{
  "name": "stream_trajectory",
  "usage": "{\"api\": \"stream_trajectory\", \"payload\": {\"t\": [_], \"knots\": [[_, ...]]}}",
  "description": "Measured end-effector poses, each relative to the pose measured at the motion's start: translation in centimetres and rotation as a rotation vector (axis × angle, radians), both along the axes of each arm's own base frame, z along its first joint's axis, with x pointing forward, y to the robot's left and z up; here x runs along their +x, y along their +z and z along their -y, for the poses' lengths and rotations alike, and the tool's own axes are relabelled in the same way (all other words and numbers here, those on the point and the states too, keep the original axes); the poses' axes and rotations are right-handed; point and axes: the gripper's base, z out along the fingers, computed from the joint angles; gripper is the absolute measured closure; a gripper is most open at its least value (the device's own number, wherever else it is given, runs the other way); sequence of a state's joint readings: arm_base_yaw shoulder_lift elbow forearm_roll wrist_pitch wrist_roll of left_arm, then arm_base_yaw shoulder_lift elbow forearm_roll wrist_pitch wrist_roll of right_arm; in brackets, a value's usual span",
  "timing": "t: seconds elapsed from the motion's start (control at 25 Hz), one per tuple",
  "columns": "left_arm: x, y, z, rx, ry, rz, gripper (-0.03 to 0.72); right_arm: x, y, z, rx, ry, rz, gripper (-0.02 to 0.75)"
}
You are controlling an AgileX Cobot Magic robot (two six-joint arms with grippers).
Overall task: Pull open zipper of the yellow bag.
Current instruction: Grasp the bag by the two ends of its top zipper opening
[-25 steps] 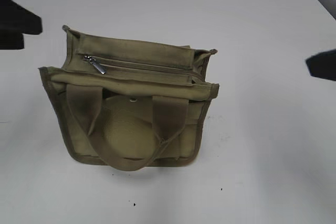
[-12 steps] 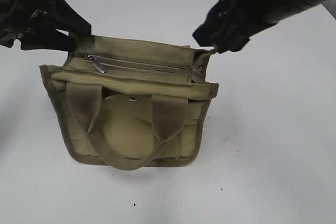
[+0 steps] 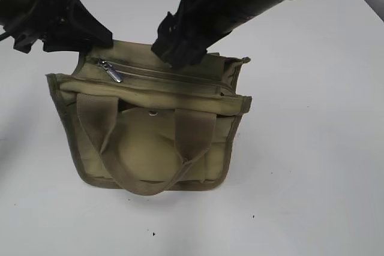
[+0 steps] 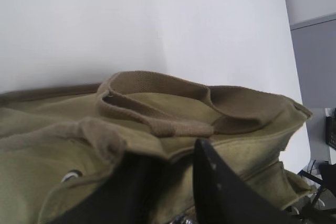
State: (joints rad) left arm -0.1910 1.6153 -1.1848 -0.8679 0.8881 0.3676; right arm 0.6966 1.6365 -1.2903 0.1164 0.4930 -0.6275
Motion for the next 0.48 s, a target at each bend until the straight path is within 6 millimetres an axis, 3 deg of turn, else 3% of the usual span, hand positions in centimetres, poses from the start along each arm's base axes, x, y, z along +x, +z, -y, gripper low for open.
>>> {"api": "stream_trajectory", "payload": {"t": [0.2, 0.4, 0.48], "knots": [[-0.2, 0.0, 0.3, -0.045, -0.008, -0.035, 0.559, -0.7, -1.2, -2.3, -0.034, 0.099, 0.033, 0.301], [-0.4, 0.2, 0.6, -0.083, -0.025, -0.067, 0.656, -0.1, -2.2, -3.5, 0.044, 0.073, 0.034, 0.381], [-0.5, 0.3, 0.6, -0.095, -0.025, -0.073, 0.658, 0.0, -2.1, -3.7, 0.076, 0.058, 0.029, 0.388]]}}
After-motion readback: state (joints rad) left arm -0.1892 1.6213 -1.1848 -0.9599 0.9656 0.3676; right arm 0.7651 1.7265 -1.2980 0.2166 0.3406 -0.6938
